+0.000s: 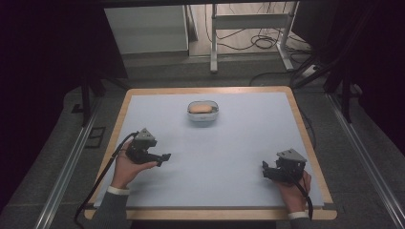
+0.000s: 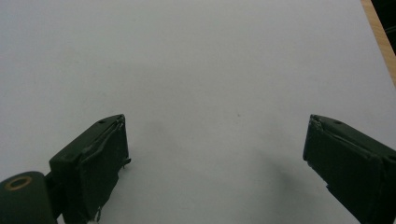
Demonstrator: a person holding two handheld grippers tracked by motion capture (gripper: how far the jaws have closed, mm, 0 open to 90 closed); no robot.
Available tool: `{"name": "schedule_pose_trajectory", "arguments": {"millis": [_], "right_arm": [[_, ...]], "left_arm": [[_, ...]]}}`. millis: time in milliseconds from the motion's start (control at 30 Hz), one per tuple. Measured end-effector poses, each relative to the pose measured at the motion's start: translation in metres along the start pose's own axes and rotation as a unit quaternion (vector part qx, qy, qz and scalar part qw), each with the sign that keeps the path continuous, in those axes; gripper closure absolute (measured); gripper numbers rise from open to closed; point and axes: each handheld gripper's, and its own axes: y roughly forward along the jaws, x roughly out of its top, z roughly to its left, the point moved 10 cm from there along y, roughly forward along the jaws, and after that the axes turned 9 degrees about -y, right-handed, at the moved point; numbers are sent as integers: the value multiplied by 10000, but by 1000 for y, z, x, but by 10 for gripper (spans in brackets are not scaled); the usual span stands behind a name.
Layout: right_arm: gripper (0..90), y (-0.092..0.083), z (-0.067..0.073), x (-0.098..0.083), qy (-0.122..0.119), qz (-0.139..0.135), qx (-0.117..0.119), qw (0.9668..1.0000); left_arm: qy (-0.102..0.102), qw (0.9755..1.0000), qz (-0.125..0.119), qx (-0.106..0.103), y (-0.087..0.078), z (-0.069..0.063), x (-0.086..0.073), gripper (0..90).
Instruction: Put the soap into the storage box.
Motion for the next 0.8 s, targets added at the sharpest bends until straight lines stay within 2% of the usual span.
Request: {"name": "schedule_pose_trajectory", "arguments": {"millis": [33, 133, 233, 333, 633, 800], "right_arm": [[66, 0, 0, 0, -7, -7, 7, 10000], [66, 0, 0, 0, -9, -11, 6, 10000], [65, 0, 0, 0, -16, -18, 18, 10000], [66, -1, 1, 1, 1, -61, 52, 10000], [65, -2, 1, 2, 27, -138, 121, 9998], [64, -3, 1, 2, 43, -153, 165, 9997]], "left_arm": [[-80, 10000, 10, -16, 1, 2, -8, 184], [-168, 9999, 11, -7, 2, 5, -15, 185], [-227, 9996, 106, 109, 4, 12, -24, 185], [-241, 9997, 89, 23, 4, 11, -26, 184], [-205, 9996, 207, 29, 10, 9, -31, 176], [-181, 9997, 192, -8, 8, 8, -31, 168]]}}
